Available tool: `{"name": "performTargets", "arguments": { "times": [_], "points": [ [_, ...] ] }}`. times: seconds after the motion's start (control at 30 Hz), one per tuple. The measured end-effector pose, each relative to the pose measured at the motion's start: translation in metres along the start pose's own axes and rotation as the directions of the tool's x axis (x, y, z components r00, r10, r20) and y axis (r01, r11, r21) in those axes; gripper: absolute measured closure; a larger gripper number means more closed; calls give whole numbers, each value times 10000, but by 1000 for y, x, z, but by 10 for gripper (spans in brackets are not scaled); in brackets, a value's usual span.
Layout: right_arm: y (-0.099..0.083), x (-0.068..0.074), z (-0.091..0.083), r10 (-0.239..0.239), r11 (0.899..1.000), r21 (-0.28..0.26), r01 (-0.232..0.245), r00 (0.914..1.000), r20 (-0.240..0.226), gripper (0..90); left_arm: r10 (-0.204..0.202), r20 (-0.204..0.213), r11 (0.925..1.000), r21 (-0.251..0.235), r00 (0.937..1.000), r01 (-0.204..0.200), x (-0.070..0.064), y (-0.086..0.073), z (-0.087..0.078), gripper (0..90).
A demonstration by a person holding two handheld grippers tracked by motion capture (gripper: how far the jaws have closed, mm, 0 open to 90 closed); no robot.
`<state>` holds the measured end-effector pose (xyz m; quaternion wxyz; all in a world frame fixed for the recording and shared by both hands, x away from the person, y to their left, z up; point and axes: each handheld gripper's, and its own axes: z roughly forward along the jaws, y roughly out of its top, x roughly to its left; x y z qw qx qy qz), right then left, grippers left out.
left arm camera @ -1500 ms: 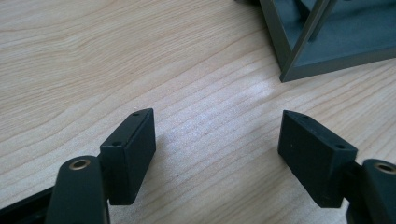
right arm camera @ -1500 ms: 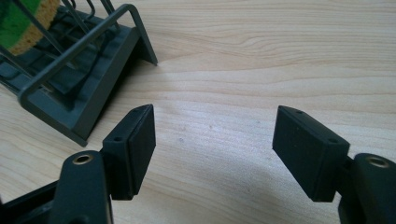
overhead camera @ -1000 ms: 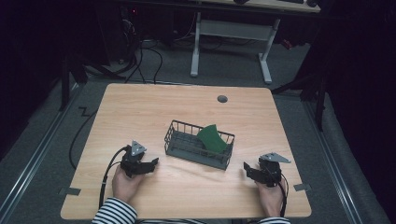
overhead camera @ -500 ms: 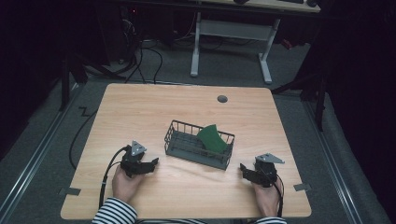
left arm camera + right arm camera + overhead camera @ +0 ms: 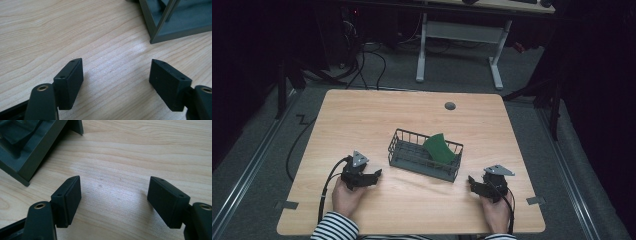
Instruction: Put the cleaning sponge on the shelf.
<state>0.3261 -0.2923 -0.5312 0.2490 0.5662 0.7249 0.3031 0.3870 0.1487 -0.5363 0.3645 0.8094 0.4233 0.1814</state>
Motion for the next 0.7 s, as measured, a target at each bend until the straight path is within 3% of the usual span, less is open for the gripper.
{"name": "performTargets", "arguments": {
  "times": [0.7],
  "points": [
    [-1,2,-1,62,10000,1,-62,10000,62,271,0,-1,10000,-6,10000,0,0,0,0,278]
  ]
}}
